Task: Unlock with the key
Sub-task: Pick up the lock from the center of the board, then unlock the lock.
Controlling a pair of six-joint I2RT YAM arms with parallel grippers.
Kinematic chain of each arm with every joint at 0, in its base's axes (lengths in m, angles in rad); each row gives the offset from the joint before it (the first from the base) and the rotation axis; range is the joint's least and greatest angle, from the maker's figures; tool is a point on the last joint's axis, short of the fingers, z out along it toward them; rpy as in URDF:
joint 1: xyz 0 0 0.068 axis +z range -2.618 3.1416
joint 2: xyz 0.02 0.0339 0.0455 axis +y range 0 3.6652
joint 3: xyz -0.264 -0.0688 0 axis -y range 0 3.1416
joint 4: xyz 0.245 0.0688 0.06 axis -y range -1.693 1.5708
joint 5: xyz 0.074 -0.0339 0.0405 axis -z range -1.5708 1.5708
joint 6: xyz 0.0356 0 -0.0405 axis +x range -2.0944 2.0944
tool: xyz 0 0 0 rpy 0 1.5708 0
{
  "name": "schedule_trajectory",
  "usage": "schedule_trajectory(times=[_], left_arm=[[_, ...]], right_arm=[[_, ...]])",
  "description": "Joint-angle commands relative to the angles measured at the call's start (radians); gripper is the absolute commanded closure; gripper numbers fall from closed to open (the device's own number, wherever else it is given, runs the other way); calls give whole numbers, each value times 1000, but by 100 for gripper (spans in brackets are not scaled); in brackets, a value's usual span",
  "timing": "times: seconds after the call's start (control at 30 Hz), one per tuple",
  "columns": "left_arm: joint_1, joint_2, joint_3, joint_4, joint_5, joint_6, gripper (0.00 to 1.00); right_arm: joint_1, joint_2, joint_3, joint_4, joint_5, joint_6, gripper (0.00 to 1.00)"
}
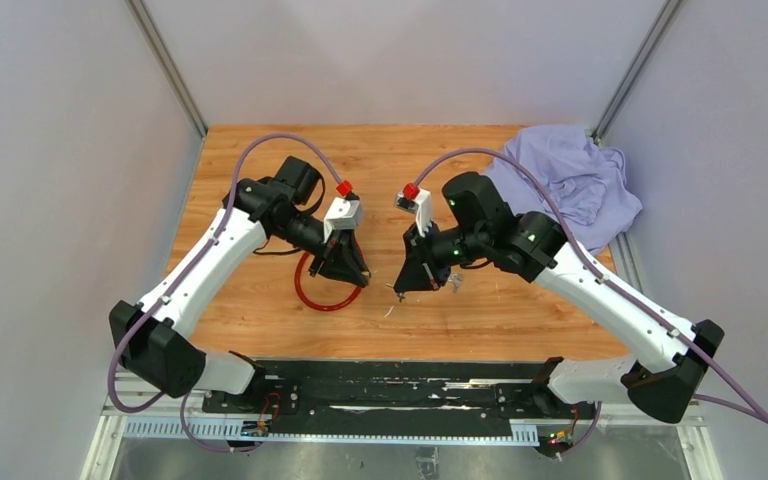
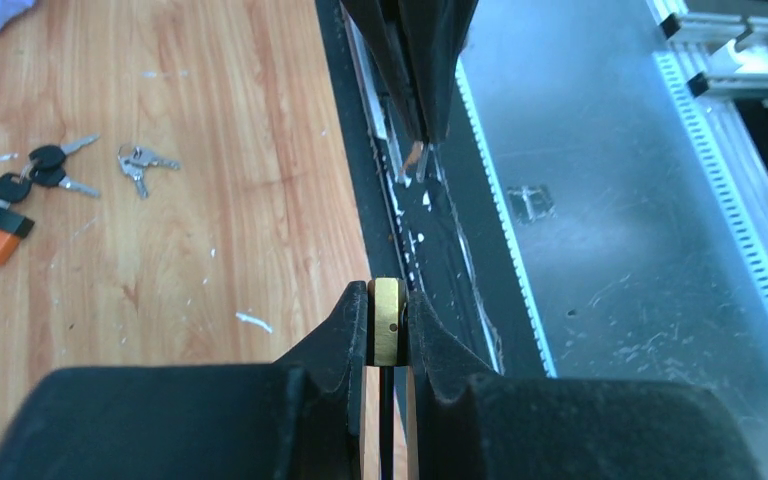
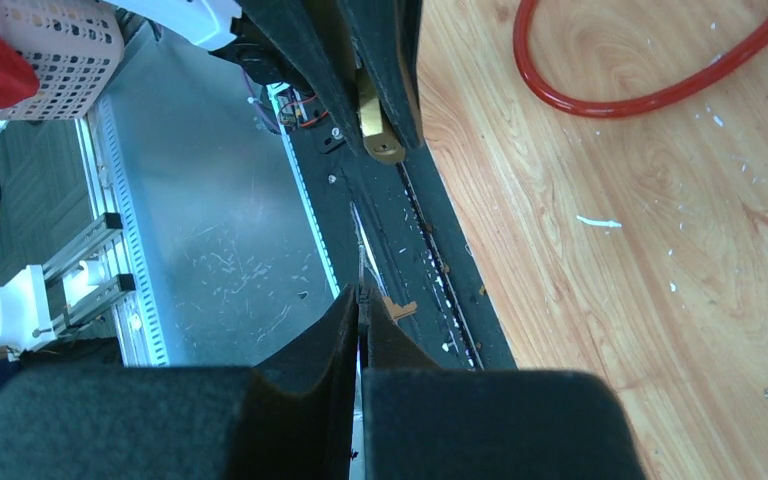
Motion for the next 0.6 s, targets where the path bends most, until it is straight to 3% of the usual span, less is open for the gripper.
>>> schedule_trajectory(times=[0.0,0.57], left_arm=[[-5,24,62,-6,134,-59,100],[-49,58,78,-6,131,-121,100]], right_arm=[[23,9,59,-47,-40,-68,99],[44,49,123,-143,-75,-150,99]])
